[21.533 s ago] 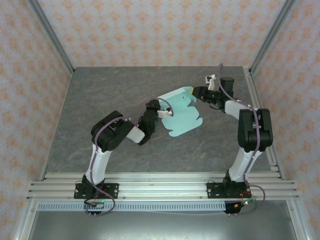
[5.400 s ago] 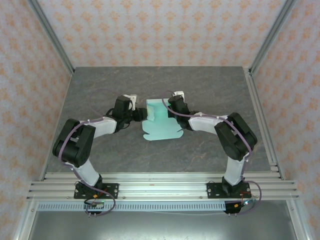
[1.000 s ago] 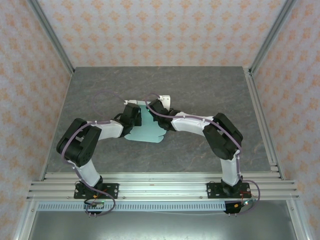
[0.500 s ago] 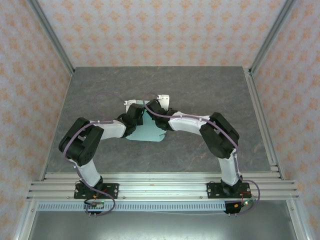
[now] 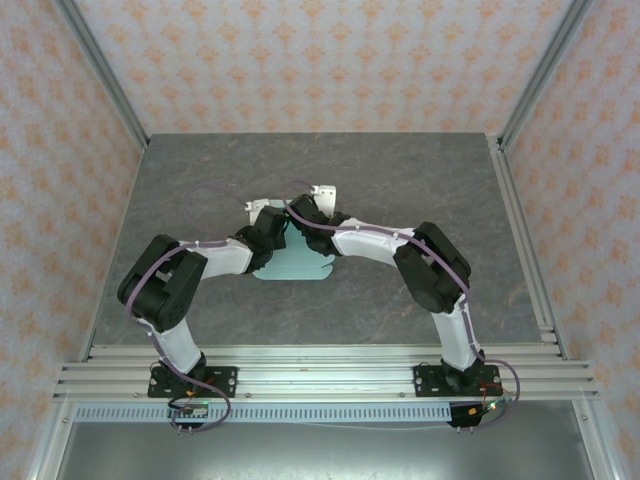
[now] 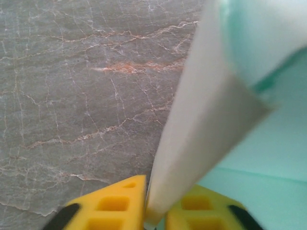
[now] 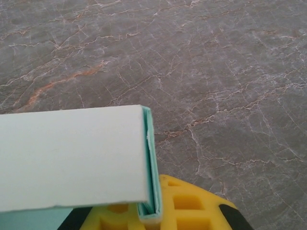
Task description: Fold the paper box
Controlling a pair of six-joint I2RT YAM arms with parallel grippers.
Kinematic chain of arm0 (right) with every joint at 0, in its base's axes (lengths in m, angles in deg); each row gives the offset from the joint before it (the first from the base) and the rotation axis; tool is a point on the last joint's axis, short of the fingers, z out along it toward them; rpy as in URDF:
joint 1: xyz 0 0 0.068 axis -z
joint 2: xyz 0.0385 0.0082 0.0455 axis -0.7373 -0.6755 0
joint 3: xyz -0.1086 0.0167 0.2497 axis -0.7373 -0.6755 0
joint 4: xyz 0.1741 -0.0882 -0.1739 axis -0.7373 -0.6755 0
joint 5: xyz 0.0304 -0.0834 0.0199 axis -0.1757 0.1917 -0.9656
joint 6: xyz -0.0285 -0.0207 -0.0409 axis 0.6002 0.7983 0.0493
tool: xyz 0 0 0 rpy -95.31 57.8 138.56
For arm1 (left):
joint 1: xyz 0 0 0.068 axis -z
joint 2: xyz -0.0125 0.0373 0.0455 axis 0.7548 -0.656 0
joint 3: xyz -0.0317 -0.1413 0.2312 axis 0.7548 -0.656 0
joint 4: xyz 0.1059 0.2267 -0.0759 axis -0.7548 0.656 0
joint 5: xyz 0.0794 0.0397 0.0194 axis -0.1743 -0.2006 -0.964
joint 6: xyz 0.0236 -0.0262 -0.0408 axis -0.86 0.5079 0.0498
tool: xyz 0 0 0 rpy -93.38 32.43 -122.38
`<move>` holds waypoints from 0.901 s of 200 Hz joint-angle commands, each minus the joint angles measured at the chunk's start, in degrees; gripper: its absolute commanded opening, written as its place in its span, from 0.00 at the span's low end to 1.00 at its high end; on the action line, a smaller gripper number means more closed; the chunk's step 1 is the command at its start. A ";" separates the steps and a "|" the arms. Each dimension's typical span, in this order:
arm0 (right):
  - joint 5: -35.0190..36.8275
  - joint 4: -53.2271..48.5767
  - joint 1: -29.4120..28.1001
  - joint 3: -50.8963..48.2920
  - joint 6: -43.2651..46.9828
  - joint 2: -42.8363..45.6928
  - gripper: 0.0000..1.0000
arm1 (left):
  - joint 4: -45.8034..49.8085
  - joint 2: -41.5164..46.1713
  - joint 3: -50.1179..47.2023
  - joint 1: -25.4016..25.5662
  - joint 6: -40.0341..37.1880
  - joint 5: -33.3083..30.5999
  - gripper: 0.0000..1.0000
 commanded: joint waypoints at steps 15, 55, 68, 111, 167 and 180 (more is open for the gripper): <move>5.89 -8.62 0.18 -1.36 -3.36 0.47 0.00 | 3.26 5.78 2.26 -1.00 3.41 -1.54 0.55; 3.69 -8.12 0.18 -0.29 -5.47 0.67 0.00 | 8.27 16.09 0.68 -0.86 2.36 9.61 0.94; 2.78 -7.94 0.22 0.09 -6.28 0.98 0.00 | 11.05 20.74 -0.35 -0.84 2.40 9.89 0.96; -1.22 -7.12 0.18 -0.48 -9.56 2.61 0.00 | 27.11 35.28 -2.46 -2.47 12.50 9.38 1.00; -4.92 -5.07 0.26 -0.59 -11.90 2.67 0.00 | 13.15 44.85 -22.61 -5.23 28.64 26.35 0.99; -5.07 -4.98 0.26 -0.60 -12.42 2.57 0.00 | 10.11 45.14 -24.59 -4.01 30.88 26.60 0.99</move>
